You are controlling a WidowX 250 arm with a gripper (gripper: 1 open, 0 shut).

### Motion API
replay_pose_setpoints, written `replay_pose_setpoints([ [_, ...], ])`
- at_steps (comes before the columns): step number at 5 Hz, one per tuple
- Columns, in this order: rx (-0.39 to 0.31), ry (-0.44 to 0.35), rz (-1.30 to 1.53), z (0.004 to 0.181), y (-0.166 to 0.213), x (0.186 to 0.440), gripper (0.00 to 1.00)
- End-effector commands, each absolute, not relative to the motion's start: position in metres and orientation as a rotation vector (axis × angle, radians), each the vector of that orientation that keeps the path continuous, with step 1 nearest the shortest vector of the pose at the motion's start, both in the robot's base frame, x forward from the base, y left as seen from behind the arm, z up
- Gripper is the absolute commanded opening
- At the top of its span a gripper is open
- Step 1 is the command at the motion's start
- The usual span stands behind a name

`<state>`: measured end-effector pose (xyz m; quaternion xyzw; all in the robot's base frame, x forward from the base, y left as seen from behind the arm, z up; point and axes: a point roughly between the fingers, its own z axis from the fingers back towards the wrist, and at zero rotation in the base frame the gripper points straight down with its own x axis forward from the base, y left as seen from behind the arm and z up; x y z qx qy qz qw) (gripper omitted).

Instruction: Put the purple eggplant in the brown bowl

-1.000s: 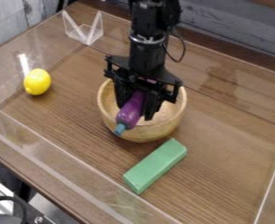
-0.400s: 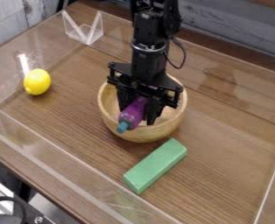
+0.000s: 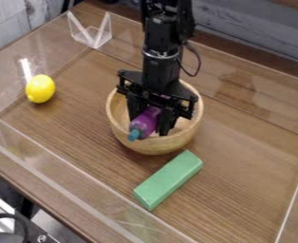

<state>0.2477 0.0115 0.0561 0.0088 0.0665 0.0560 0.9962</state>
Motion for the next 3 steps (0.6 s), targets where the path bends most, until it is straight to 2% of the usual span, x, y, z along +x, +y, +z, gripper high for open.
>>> replay_pose_setpoints([
  [1,0.010,0.086,0.127,0.0637,0.0147,0.2571,0.00],
  [2,0.005,0.086,0.130,0.0624,0.0148,0.2581,0.00],
  [3,0.000,0.085,0.138,0.0672,0.0167,0.2579,1.00],
])
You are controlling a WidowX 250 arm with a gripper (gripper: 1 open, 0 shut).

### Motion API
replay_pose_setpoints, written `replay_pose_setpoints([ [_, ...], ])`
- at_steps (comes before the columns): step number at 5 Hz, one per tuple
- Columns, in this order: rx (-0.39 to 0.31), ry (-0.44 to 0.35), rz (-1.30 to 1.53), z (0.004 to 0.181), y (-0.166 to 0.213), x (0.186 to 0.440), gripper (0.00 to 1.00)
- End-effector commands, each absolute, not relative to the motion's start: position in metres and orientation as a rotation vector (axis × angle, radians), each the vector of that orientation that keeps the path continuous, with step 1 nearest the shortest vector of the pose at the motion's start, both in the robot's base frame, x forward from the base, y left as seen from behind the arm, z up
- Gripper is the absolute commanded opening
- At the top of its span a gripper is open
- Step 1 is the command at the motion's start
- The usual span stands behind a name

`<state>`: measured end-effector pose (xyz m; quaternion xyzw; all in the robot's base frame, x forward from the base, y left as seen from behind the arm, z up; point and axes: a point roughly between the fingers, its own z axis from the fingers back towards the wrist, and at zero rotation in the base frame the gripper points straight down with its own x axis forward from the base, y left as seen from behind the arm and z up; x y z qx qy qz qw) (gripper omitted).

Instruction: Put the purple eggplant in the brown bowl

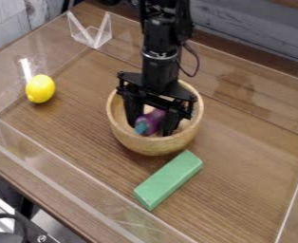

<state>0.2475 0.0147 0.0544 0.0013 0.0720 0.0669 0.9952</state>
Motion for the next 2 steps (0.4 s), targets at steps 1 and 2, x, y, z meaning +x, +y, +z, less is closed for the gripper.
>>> replay_pose_setpoints([
  [1,-0.006,0.086,0.147,0.0691,0.0185,0.2578,0.00],
  [2,-0.012,0.088,0.155,0.0710,0.0204,0.2579,0.00],
])
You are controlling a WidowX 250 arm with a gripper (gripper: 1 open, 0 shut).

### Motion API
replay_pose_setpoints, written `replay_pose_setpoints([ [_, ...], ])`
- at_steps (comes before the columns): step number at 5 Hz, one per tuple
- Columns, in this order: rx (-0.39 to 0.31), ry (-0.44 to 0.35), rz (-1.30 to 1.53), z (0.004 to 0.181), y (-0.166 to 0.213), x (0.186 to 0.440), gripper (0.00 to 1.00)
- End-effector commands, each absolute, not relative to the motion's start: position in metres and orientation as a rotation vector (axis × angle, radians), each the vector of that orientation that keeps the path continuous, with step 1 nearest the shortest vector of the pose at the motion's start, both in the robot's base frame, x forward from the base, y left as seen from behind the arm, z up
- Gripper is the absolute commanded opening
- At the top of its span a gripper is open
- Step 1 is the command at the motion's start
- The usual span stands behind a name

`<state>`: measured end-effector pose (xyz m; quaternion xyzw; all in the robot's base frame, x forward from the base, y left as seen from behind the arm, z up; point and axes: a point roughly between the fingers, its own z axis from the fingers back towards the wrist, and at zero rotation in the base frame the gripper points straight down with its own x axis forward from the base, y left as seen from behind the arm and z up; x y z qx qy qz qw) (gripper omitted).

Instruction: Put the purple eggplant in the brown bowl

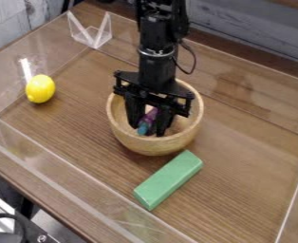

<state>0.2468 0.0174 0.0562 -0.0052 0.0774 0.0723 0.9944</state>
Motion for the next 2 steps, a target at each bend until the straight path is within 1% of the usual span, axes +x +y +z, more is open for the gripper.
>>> replay_pose_setpoints([
  [1,-0.018,0.091,0.163,0.0726,0.0219,0.2580,0.00],
  [2,-0.024,0.093,0.170,0.0738,0.0235,0.2579,0.00],
])
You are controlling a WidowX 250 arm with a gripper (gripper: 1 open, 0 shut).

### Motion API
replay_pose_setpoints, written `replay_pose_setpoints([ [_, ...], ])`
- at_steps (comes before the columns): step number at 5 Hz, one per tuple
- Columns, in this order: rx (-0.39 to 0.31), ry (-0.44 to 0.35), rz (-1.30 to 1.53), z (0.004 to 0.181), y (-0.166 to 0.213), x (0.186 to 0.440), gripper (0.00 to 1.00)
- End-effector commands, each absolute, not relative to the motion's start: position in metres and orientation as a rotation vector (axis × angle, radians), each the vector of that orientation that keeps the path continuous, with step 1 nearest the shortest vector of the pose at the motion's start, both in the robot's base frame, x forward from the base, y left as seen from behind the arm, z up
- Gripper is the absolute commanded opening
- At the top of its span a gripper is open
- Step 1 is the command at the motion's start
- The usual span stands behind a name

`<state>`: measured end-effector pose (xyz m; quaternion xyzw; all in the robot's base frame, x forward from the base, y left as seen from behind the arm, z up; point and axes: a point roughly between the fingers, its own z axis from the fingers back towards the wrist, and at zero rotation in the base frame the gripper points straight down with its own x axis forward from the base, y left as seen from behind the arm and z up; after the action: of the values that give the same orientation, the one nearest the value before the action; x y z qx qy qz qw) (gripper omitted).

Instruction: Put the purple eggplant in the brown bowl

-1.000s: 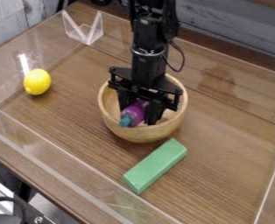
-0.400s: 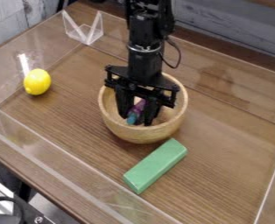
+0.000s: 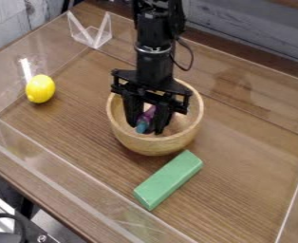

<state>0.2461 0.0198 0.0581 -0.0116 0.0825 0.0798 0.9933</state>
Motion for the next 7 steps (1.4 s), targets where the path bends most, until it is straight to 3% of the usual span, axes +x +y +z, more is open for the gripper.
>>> replay_pose_setpoints([
  [1,-0.029,0.097,0.177,0.0745,0.0250,0.2576,0.00],
  [5,-0.046,0.113,0.203,0.0752,0.0303,0.2581,0.00],
  [6,-0.049,0.116,0.209,0.0763,0.0318,0.2583,1.00],
  [7,-0.057,0.115,0.214,0.0802,0.0338,0.2587,1.00],
])
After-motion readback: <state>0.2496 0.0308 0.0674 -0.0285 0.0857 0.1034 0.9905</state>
